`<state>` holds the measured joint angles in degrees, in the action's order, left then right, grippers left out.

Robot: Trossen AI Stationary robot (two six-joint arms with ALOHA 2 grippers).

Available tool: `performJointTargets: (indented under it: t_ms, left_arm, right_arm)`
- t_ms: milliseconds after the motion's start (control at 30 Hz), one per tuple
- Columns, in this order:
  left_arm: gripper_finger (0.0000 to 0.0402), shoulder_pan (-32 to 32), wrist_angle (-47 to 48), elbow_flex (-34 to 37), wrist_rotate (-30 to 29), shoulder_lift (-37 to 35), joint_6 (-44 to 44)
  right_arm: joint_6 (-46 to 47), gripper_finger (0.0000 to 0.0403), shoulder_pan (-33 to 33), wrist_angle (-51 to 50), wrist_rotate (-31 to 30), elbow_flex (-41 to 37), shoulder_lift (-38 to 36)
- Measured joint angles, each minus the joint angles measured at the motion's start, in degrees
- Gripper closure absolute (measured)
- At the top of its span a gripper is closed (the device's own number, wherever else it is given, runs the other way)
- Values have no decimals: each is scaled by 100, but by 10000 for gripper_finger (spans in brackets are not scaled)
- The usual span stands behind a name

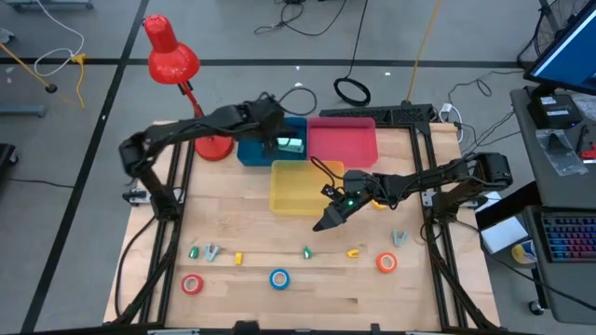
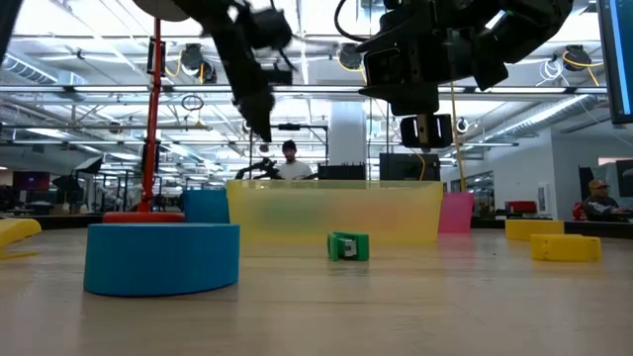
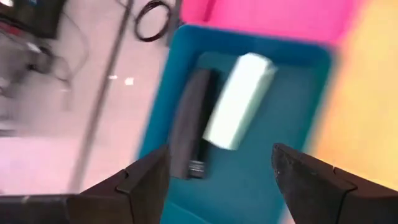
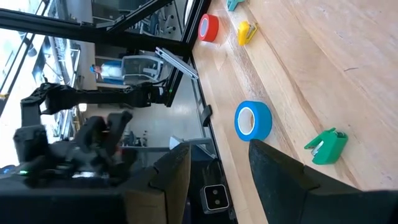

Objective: Pick and place Stapler, Stapler remover, tape
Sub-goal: Put the left green stapler into the blue bin

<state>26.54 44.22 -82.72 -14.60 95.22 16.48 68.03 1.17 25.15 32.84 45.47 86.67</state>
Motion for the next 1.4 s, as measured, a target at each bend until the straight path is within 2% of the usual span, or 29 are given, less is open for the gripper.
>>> performJointTargets:
  t_ms: [167, 233, 400, 567, 833, 933, 1167, 1400]
  left_arm:
    - [134, -568, 1054, 0, 1024, -772, -1381]
    - [140, -901, 1517, 0, 1183, -975, -1788]
    - [154, -1814, 2710, 0, 1157, -1212, -2979]
    - [160, -2720, 3651, 4, 781, -1200, -4271]
    - [160, -3818, 3476, 593, 690, -1188, -5887]
    - [160, -4128, 3049, 962, 733, -1189, -6347]
    - [160, -4705, 2306, 1610, 1145, -1189, -7308]
    - [160, -5251, 2300, 1869, 1601, -1186, -8616]
  right_arm:
    - [-111, 248, 0, -4, -2, 0, 0]
    - [-174, 248, -2, -5, -2, 0, 0]
    - [-292, 248, -2, -7, -2, 0, 0]
    - [-368, 248, -2, -7, 19, 0, 0]
    - [-467, 248, -15, -9, 44, 0, 0]
    - [-468, 248, -15, -9, 43, 0, 0]
    - [-467, 248, -17, -11, 46, 0, 0]
    - [-467, 248, -17, -13, 42, 0, 0]
